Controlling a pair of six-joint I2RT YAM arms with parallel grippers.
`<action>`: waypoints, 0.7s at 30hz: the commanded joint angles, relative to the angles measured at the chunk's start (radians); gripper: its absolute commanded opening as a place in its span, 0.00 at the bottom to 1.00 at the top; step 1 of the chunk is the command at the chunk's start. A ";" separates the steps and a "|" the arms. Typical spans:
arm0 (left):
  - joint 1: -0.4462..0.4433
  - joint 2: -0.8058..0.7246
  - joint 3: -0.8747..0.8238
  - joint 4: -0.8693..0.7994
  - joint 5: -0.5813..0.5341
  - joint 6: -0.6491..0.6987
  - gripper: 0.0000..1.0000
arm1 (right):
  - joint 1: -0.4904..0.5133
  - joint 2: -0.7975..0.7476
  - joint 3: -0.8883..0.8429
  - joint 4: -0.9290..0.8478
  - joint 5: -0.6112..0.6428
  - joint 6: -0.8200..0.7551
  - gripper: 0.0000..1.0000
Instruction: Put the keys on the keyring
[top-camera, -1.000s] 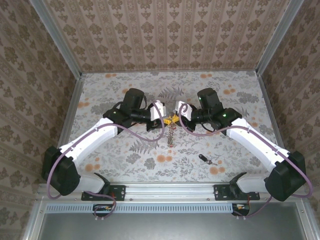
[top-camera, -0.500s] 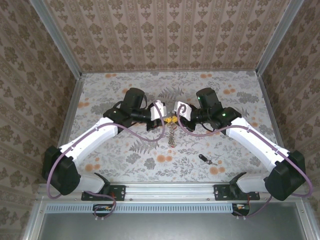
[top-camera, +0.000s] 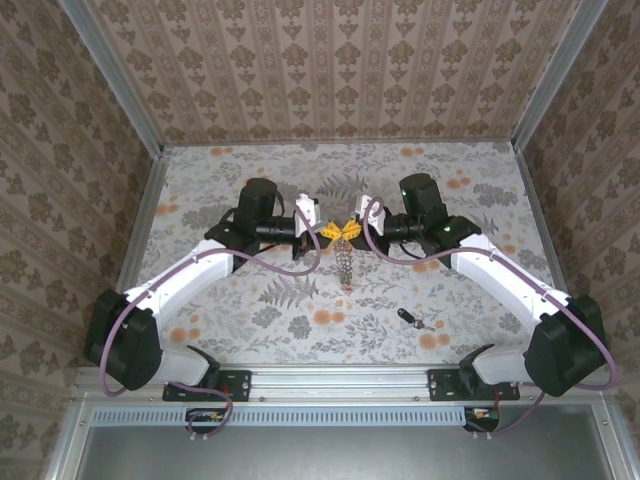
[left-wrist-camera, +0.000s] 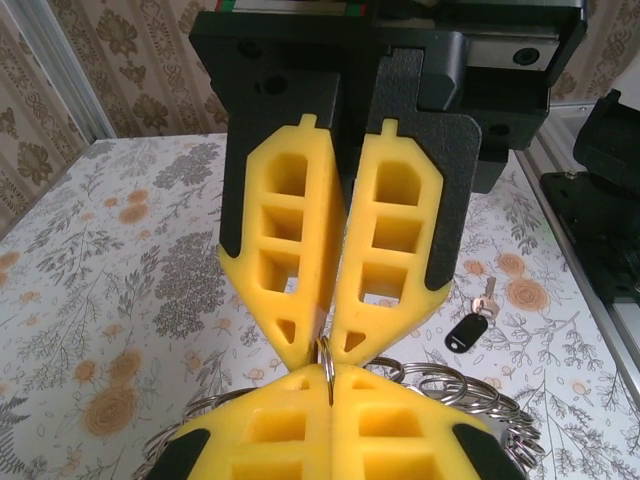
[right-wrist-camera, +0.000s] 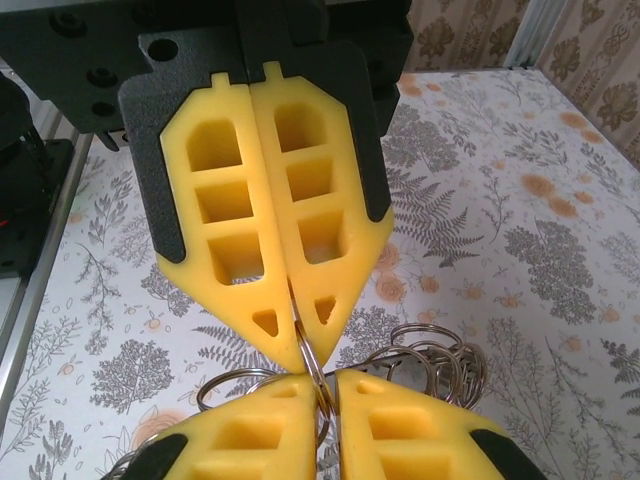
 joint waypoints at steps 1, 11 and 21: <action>-0.007 -0.050 -0.009 0.122 0.101 -0.046 0.00 | -0.006 0.017 -0.016 0.044 -0.019 0.007 0.06; -0.021 -0.055 0.081 -0.265 -0.130 0.189 0.17 | 0.009 0.007 0.060 -0.140 0.083 -0.090 0.00; -0.075 -0.001 0.179 -0.408 -0.241 0.274 0.25 | 0.051 0.000 0.093 -0.194 0.150 -0.116 0.00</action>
